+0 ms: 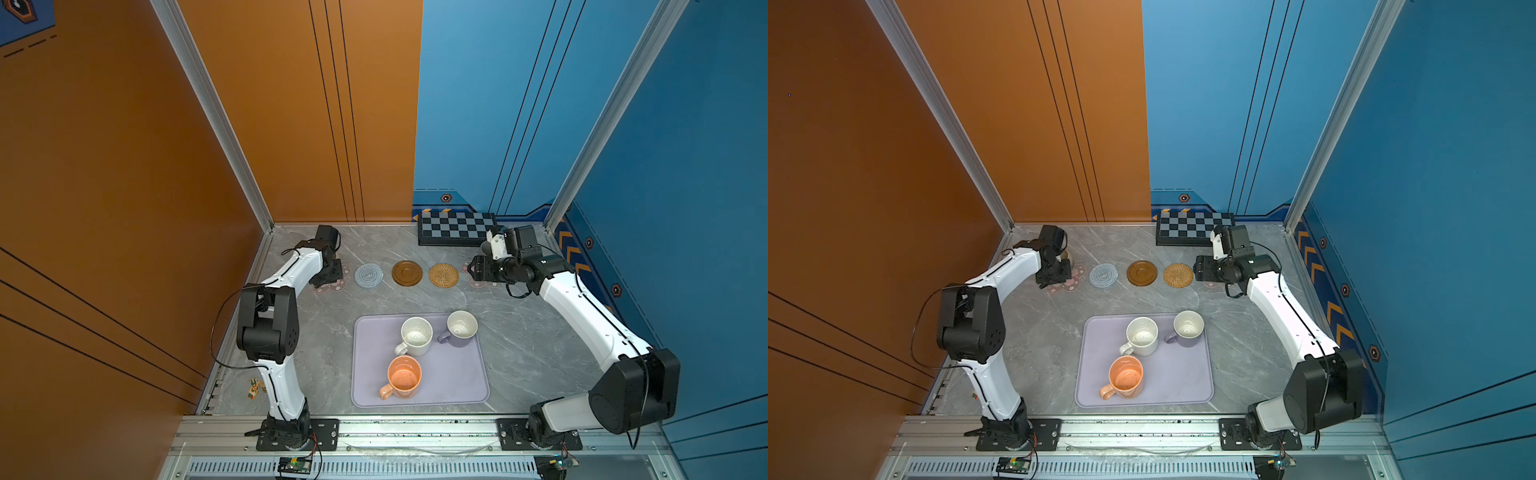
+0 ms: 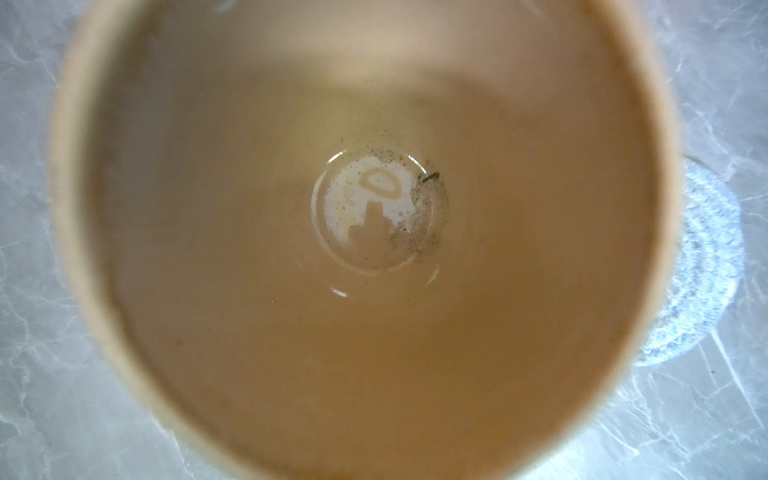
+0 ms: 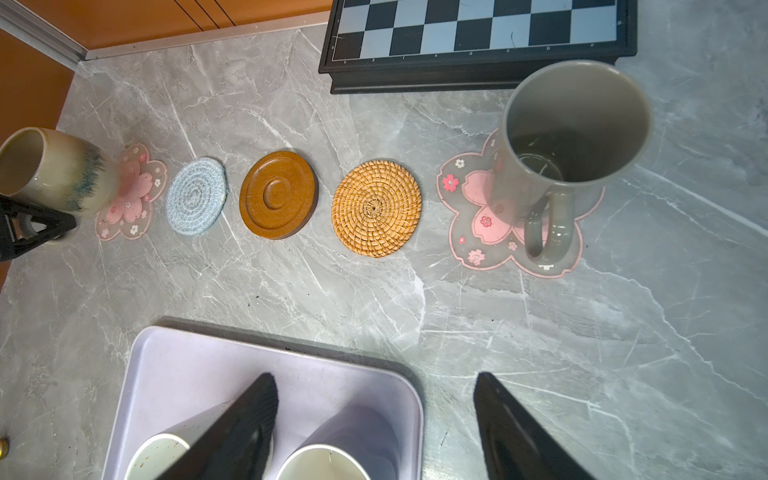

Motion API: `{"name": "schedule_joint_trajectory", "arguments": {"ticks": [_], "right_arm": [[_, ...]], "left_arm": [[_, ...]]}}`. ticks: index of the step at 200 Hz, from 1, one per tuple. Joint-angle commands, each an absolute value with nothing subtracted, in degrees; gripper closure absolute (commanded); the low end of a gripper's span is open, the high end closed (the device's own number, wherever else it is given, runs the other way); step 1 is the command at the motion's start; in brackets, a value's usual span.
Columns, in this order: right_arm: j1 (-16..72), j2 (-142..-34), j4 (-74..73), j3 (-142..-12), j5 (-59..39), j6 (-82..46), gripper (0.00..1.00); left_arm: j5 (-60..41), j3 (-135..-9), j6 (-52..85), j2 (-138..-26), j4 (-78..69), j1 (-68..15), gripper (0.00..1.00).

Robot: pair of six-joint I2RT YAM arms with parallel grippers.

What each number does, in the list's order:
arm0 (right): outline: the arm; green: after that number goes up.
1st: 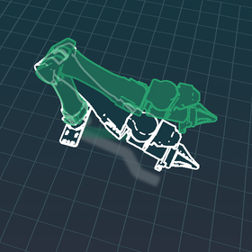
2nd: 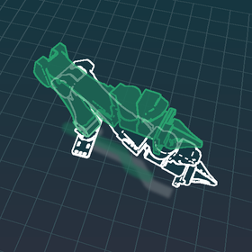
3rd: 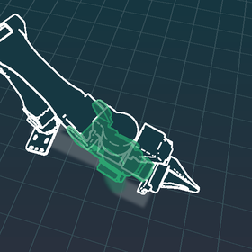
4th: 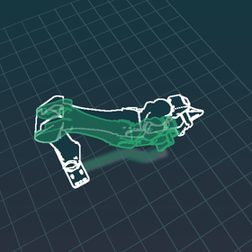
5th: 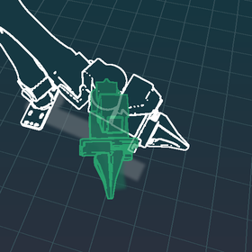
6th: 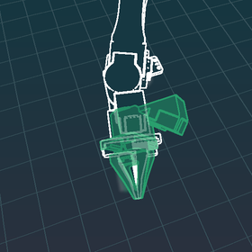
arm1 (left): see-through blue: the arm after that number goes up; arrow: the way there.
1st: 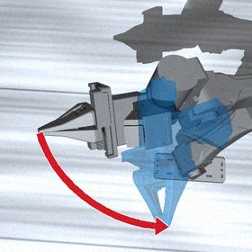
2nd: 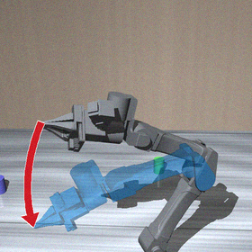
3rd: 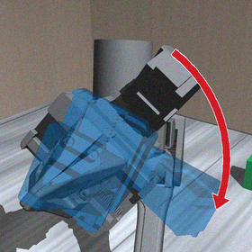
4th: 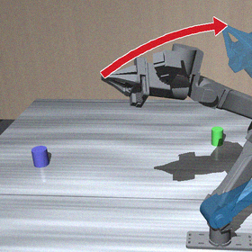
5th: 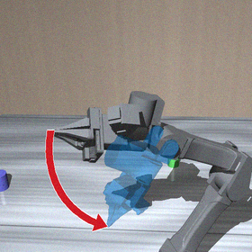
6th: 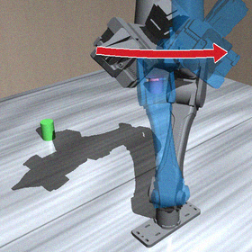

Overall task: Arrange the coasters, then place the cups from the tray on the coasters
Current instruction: 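Carry the beige mug with the left gripper over the nearest pink flower coaster, then lower the beige mug onto the pink flower coaster and open the left gripper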

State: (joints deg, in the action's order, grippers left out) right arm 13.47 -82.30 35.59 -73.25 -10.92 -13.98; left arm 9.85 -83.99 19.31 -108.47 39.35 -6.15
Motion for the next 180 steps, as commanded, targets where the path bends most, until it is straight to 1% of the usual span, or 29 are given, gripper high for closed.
{"name": "schedule_joint_trajectory", "arguments": {"ticks": [1, 55, 180], "right_arm": [[13.0, -82.8, 37.3, -75.5, -11.0, -13.3, 0.23], [13.0, -83.1, 37.3, -75.5, -11.3, -13.5, 0.23], [13.1, -83.1, 37.3, -75.4, -11.6, -13.8, 0.23]], "left_arm": [[9.1, -84.6, 19.0, -107.6, 34.7, -5.4, 1.0], [7.4, -84.0, 17.3, -108.7, 34.0, -5.4, 1.0], [8.9, -82.5, 15.3, -111.1, 34.1, -5.0, 1.0]]}}
